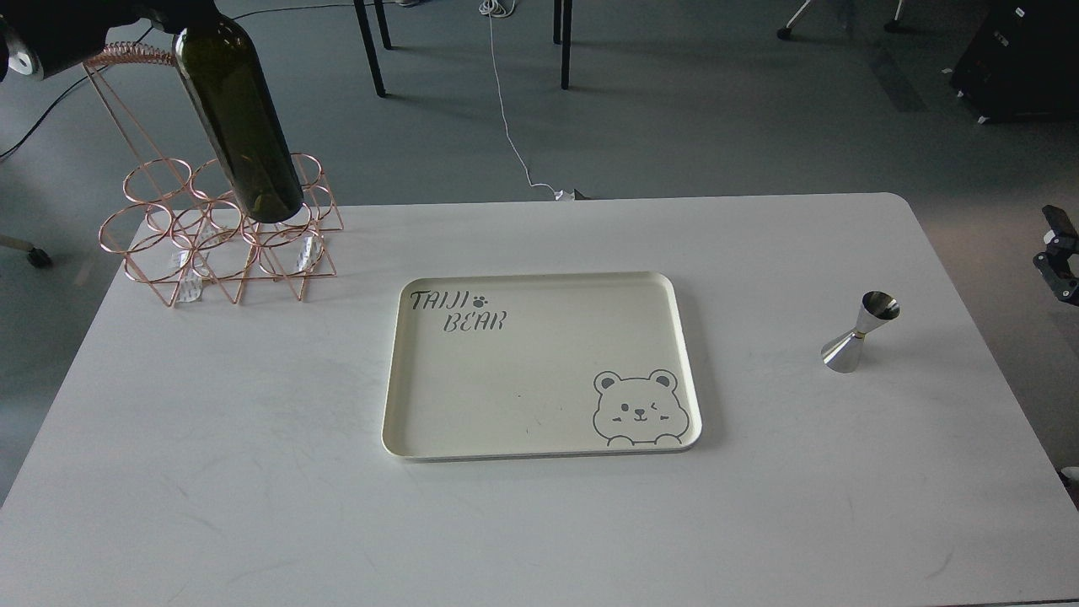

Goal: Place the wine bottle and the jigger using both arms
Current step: 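Lift the bottle with the left gripper and carry it over the copper rack, then lower the bottle into the copper rack and release it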

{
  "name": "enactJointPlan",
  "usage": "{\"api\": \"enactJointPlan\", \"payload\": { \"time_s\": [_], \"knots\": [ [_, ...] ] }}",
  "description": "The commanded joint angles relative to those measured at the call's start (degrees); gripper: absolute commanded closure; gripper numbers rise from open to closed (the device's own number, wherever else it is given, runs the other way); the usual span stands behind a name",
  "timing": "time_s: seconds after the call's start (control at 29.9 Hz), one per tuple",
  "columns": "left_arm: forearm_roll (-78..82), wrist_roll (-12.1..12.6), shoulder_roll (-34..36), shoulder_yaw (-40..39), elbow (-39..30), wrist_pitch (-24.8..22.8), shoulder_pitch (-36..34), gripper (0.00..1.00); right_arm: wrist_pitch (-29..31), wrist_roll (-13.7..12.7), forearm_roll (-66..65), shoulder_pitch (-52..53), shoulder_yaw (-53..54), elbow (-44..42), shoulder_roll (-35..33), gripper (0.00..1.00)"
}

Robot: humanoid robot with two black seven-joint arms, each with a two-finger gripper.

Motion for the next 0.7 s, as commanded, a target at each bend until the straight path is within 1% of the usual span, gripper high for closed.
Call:
{"api": "enactJointPlan", "payload": {
  "time_s": [0.0,0.33,0.67],
  "knots": [
    [0.0,0.0,-0.3,0.0,0.7,0.1,0.4,0.92,0.0,0.0,0.0,-0.1,0.0,0.0,0.0,0.02],
    [0.1,0.0,-0.7,0.3,1.7,0.9,1.9,0.92,0.0,0.0,0.0,0.0,0.1,0.1,0.0,0.02],
    [0.1,0.0,-2.2,0.4,4.8,1.9,2.0,0.91,0.0,0.0,0.0,-0.1,0.1,0.1,0.0,0.02]
  ]
}}
